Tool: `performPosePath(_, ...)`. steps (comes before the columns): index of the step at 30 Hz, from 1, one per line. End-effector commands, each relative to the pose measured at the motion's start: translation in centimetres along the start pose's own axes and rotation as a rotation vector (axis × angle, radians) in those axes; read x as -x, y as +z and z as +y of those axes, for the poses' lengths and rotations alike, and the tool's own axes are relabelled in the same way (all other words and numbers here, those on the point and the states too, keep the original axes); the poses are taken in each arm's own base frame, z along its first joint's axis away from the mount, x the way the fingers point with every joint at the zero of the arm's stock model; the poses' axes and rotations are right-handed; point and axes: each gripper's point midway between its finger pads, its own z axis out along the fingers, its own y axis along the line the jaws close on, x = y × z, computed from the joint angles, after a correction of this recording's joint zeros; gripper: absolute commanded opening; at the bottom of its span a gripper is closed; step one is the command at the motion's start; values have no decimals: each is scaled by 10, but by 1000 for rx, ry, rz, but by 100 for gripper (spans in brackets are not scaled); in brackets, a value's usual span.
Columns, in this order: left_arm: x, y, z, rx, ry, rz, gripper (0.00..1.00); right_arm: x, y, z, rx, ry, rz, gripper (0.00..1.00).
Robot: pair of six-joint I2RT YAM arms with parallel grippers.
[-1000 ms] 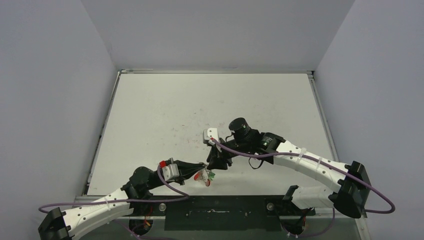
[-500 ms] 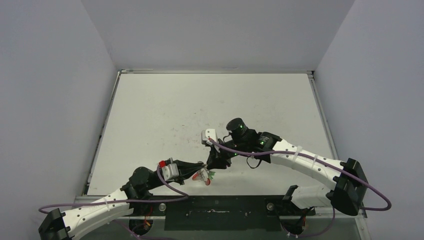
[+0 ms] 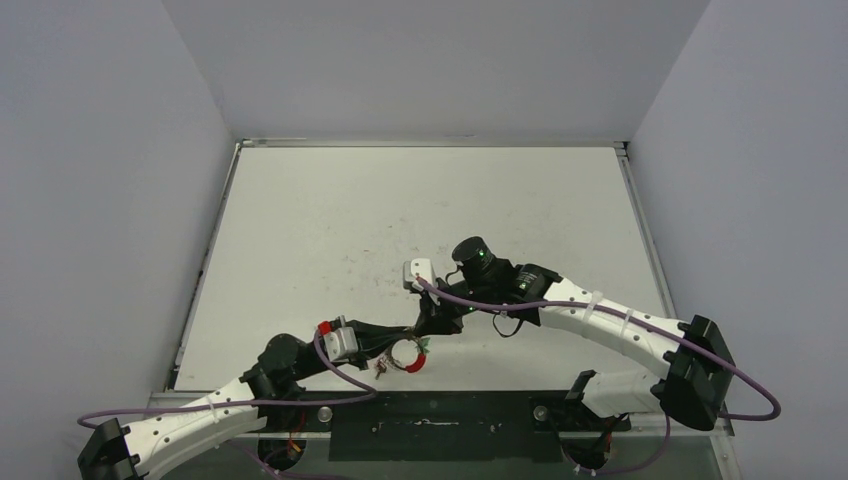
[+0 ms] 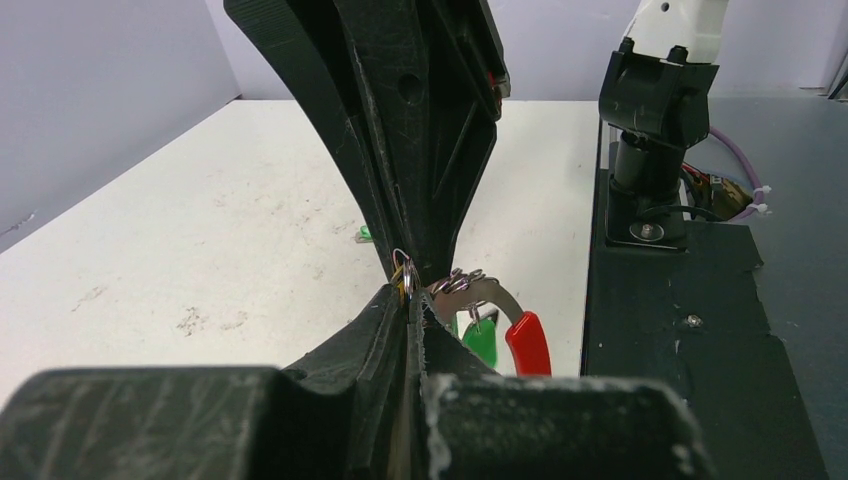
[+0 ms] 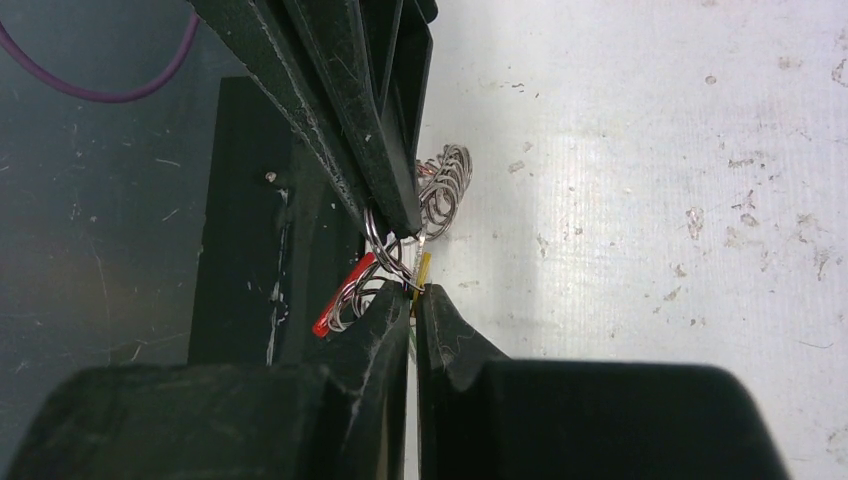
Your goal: Put the keys on the keyring
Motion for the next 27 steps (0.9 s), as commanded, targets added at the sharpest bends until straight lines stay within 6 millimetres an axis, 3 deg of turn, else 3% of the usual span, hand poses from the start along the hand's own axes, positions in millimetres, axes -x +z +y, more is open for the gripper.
performPosePath(1,33,5,4,13,20,-95,0,-10,2,-7,-19,-2,30,0)
performPosePath(12,36,6,4,14,23,-104,0,-22,3,-15,-64,19,75,0)
performPosePath(13,37,6,4,14,24,-107,0,-23,4,-15,-66,22,79,2)
performPosePath(15,37,6,4,14,22,-106,0,-22,3,-15,-67,26,82,16)
performPosePath(19,35,6,4,14,20,-99,0,-9,-4,-14,-84,0,31,37)
performPosePath(27,33,5,4,11,19,-94,0,26,-20,-5,-70,-73,-98,34)
